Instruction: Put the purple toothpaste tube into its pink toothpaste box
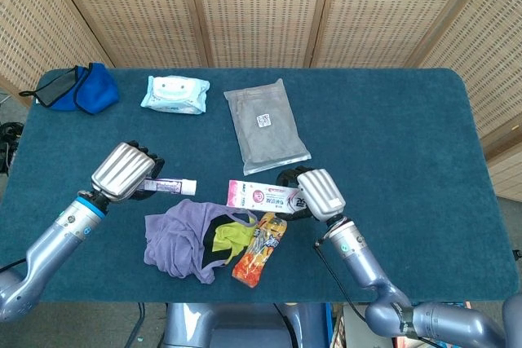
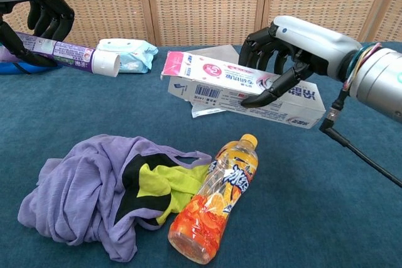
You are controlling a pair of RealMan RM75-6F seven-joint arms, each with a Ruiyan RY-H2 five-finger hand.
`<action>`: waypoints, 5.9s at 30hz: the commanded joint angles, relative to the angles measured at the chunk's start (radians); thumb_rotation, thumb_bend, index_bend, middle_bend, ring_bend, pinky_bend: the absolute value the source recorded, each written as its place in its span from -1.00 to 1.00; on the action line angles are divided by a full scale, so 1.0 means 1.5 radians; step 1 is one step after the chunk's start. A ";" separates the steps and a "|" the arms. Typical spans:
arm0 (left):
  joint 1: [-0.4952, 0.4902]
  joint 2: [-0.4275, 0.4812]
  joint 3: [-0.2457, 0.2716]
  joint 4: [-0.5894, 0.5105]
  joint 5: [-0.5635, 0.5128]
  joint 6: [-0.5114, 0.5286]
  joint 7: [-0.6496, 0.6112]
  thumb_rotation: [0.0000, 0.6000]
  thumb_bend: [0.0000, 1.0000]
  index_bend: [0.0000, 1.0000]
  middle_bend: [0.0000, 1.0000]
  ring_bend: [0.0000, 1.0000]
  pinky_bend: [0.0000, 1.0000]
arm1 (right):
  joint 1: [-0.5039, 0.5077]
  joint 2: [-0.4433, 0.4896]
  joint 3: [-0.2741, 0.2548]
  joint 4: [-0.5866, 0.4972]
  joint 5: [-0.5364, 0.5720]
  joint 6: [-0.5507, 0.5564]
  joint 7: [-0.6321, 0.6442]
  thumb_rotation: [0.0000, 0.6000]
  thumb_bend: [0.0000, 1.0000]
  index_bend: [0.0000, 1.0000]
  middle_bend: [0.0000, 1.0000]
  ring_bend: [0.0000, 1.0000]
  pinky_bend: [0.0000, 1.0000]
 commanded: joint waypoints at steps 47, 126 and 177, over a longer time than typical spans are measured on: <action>-0.035 -0.100 0.000 -0.003 -0.042 0.028 0.068 1.00 -0.45 0.77 0.31 0.11 0.00 | 0.030 -0.018 -0.005 -0.039 0.054 0.004 -0.054 1.00 -0.87 0.18 0.08 -0.11 0.04; -0.059 -0.231 0.013 -0.026 -0.055 0.139 0.251 1.00 -0.45 0.44 -0.28 -0.37 -0.24 | 0.053 -0.037 -0.002 -0.053 0.074 -0.014 -0.022 1.00 -0.87 0.18 0.08 -0.11 0.04; -0.004 -0.090 -0.018 -0.122 0.056 0.194 0.104 1.00 -0.54 -0.54 -1.00 -1.00 -1.00 | -0.049 0.007 0.042 0.022 0.060 0.014 0.401 1.00 -0.87 0.18 0.08 -0.11 0.04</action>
